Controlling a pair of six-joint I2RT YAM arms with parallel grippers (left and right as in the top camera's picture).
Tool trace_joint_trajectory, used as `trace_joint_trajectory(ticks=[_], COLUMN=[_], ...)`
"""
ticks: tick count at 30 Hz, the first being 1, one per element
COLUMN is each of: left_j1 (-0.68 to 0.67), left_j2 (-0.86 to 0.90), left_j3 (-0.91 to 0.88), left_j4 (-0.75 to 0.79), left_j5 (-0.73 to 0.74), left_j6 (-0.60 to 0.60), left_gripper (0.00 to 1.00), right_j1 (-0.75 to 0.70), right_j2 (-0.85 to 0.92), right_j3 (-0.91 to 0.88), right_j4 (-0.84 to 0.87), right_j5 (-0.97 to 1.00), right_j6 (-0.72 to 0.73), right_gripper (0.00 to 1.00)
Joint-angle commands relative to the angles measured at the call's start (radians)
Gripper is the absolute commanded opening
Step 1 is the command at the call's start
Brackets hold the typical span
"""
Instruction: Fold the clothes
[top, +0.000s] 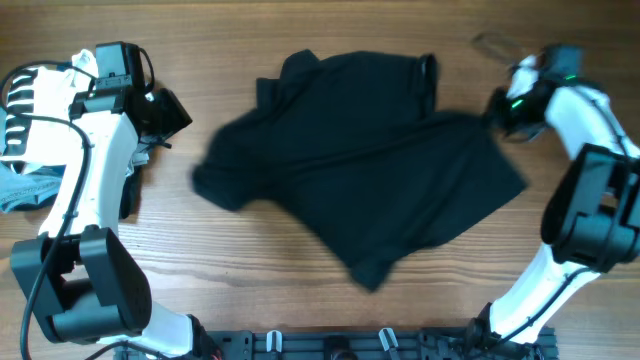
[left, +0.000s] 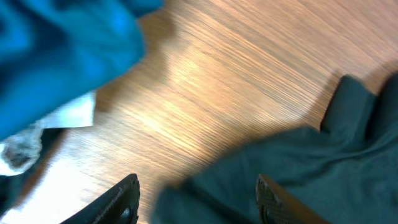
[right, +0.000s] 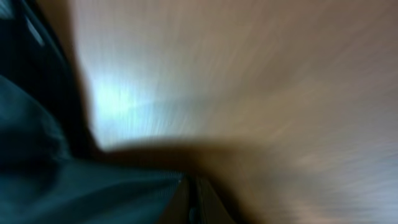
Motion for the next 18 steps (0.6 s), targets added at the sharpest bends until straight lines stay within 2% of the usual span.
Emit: trace_joint_trajectory(ticks=[1,2,3,7,11,18], left_j1=[-0.05,-0.066,-0.087,-0.19,-0.294,-0.357], left_j2=[-0.015,-0.015,-0.015,-0.01,0.035,0.215], left_j3=[-0.003,-0.003,-0.003,-0.003,-0.003,-0.003], left_j4=[0.043,0.051,0.059,0.115,0.206,0.406], left_j5=[0.158,0.161,0.163,0.165,0.161,0.158], left_j6=[0.152,0.173,0.2,0.342,0.475,0.476], left_gripper=[0.62,0.62,0.63,0.71,0.72,0.72], right_j1=[-0.084,-0.093,-0.1,-0.115,-0.106,-0.027], right_j2=[-0.01,-0.015,-0.019,-0.054,-0.097,-0.249], right_j3=[0.199,0.218,0.229,0.24,0.24,0.24], right_j4=[-0.006,-0.016,-0.026,-0.093,-0.197,-0.351], right_j5=[-0.024,-0.039,-0.048,-0.126,-0.258,-0.307], right_j6=[-0.045,-0.045,-0.045,-0.028,-0.048,-0.083], right_gripper=[0.29,0.65,0.76,0.78,0.72,0.71])
